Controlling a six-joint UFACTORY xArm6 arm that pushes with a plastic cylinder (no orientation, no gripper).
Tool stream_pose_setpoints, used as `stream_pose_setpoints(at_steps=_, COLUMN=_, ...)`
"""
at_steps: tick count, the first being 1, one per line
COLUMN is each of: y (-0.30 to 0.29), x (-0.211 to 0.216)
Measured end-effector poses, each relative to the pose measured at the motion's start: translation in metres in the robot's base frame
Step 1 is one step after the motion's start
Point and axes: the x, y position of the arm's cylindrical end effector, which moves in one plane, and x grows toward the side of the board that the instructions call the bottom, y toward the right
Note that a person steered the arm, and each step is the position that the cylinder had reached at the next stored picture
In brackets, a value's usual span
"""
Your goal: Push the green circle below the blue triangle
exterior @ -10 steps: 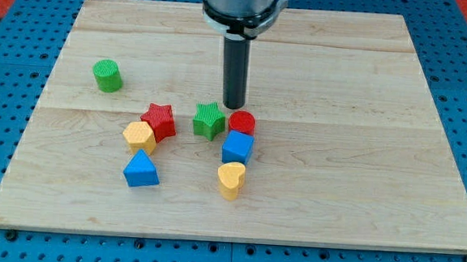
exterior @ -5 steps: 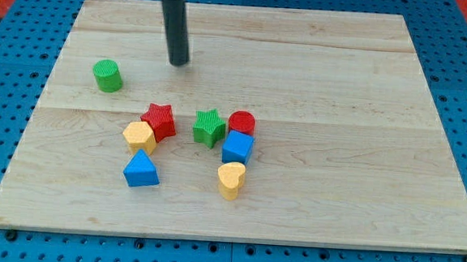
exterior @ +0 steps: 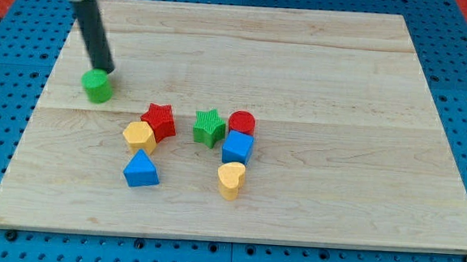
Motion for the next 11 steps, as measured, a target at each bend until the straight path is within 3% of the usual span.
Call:
stream_pose_setpoints(at_steps=2, y=-0.015, x=0.044)
stream_pose_setpoints(at_steps=3, y=0.003, x=0.129)
stream_pose_setpoints(at_steps=5, y=0.005, x=0.184)
stream_pose_setpoints(at_steps=6, y=-0.017, x=0.203)
stream_pose_setpoints(at_steps=11, y=0.111, x=0.2)
